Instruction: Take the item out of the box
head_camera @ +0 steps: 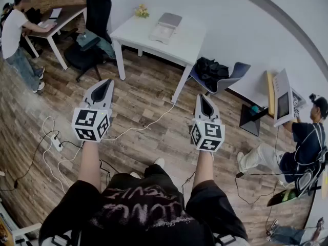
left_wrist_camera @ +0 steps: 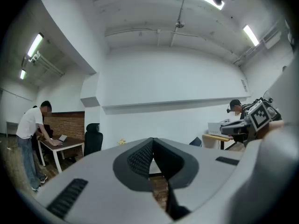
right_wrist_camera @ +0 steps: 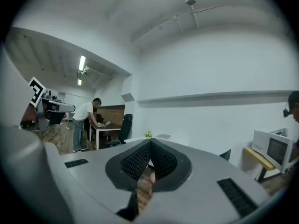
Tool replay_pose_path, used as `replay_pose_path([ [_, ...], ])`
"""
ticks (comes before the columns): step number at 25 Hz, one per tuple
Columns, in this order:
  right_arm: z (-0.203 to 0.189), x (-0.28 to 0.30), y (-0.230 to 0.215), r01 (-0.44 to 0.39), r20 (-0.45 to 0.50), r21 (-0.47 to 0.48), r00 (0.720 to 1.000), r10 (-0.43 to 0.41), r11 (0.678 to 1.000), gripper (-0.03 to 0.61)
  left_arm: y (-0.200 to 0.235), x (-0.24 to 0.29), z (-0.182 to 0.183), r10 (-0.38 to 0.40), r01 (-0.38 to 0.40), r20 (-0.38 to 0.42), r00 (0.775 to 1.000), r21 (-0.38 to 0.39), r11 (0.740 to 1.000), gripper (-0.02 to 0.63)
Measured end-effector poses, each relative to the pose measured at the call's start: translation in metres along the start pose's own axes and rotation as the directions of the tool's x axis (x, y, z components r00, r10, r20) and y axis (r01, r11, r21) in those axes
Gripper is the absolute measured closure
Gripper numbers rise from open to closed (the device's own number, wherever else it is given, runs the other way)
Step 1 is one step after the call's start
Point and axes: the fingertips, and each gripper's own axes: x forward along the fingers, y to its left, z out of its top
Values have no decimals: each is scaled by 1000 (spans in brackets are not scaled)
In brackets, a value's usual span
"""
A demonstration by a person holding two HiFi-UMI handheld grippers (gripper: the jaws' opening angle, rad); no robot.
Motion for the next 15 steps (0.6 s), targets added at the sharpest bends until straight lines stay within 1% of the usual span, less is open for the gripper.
replay_pose_path([
  [4,5,1,5,-7,6,-10,1000,8,1000,572,2,-1,4,-2,1,5,1000,7,1000,612],
  [10,2,1,4,-4,7,-6,1000,4,1000,572,-6,1,-1,-21,21,-4,1000,20,1000,612],
  [15,2,3,3,-7,19,3,1000,7,1000,572,-8,5,-1,-22,23,-11,1000,23,999,612],
])
